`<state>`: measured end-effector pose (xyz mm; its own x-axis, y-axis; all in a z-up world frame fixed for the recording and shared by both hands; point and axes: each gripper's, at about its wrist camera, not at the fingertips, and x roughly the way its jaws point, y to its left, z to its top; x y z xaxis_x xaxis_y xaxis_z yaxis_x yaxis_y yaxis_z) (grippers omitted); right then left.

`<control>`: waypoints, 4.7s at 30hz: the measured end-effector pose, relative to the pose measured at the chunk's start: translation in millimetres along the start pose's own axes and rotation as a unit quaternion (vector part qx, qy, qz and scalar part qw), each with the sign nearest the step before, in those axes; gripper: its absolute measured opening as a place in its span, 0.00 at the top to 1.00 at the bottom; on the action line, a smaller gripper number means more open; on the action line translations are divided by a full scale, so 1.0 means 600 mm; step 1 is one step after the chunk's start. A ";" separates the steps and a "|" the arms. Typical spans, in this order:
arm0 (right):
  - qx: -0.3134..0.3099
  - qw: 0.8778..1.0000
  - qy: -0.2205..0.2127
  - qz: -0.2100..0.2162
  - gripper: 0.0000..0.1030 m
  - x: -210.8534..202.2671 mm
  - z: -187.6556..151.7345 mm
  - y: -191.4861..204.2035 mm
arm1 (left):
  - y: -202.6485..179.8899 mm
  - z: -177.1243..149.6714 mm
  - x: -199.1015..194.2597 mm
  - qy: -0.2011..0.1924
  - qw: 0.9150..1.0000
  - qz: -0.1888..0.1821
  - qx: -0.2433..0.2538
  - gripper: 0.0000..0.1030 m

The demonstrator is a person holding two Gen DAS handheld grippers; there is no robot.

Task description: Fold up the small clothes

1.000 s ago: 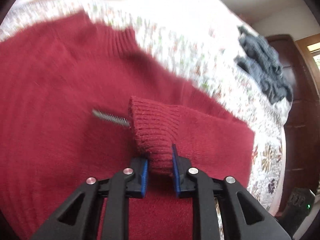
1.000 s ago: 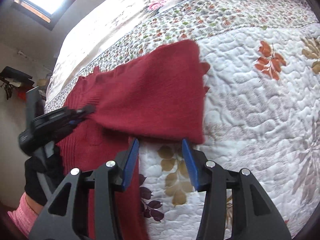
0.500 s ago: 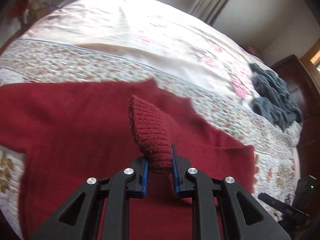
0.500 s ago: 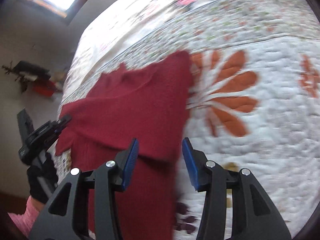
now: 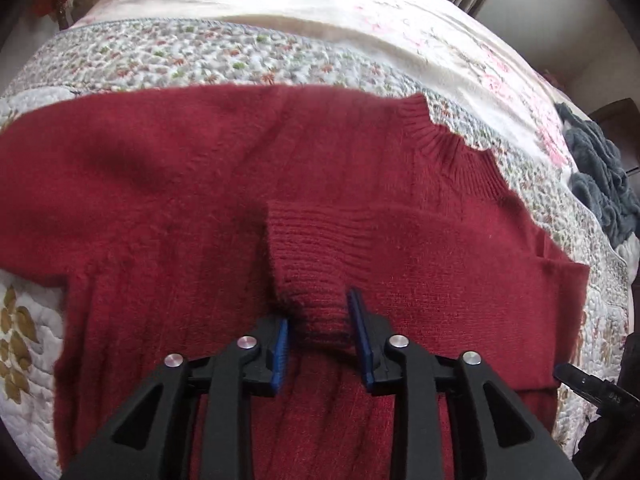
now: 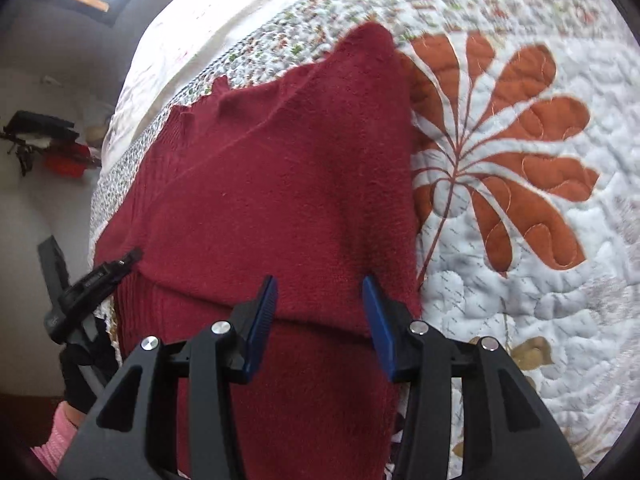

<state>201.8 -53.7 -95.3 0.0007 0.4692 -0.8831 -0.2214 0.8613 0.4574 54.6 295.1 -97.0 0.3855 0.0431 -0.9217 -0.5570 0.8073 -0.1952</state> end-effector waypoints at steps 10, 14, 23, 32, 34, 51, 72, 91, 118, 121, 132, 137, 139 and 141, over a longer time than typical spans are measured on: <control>-0.051 0.999 -0.012 -0.001 0.47 0.008 0.011 0.100 | -0.065 0.025 -0.053 -0.050 0.997 -0.025 0.056 0.62; -0.049 0.999 0.009 -0.016 0.47 0.058 0.013 0.108 | -0.068 0.015 0.014 0.001 0.998 -0.026 0.061 0.62; -0.043 0.998 0.021 -0.052 0.44 0.118 0.008 0.095 | -0.070 -0.004 0.064 0.013 0.995 0.007 0.102 0.59; -0.047 0.999 -0.014 -0.015 0.44 0.052 -0.007 0.150 | 0.045 0.015 -0.055 -0.009 1.000 -0.025 0.013 0.52; -0.056 0.998 -0.009 -0.009 0.43 0.054 -0.018 0.169 | 0.101 0.004 -0.080 -0.015 1.000 -0.005 -0.019 0.52; -0.078 0.997 0.012 -0.020 0.43 0.124 -0.052 0.241 | 0.529 -0.004 -0.135 -0.099 0.947 -0.032 -0.304 0.52; -0.067 0.997 0.006 -0.039 0.43 0.128 -0.080 0.246 | 0.589 0.055 -0.173 -0.174 0.930 -0.051 -0.319 0.93; -0.046 0.998 -0.009 -0.034 0.43 0.092 -0.088 0.197 | 0.244 0.068 -0.183 -0.164 0.964 -0.167 -0.129 0.93; -0.048 0.999 -0.008 -0.012 0.43 0.073 -0.058 0.177 | 0.114 -0.029 -0.035 -0.032 0.979 -0.187 -0.081 0.85; -0.073 0.997 -0.004 0.003 0.43 0.085 -0.038 0.221 | 0.153 -0.026 -0.096 -0.061 0.982 -0.165 -0.061 0.78; -0.122 0.987 0.073 0.072 0.43 0.256 0.025 0.423 | 0.297 0.024 -0.166 -0.120 0.984 -0.078 -0.103 0.68; -0.131 0.984 0.099 0.063 0.74 0.308 0.026 0.452 | 0.302 0.021 -0.158 -0.113 0.985 -0.087 -0.101 0.68; -0.138 0.984 0.095 0.065 0.87 0.299 0.027 0.455 | 0.300 0.024 -0.150 -0.109 0.985 -0.090 -0.099 0.67; -0.128 0.984 0.088 0.087 0.88 0.276 0.029 0.450 | 0.301 0.027 -0.146 -0.107 0.985 -0.095 -0.097 0.67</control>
<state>158.9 260.3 -116.3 -0.2229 0.5443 -0.8088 -0.4416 0.6833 0.5815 -67.7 446.7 -46.0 0.6316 0.0419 -0.7742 -0.5815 0.6861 -0.4372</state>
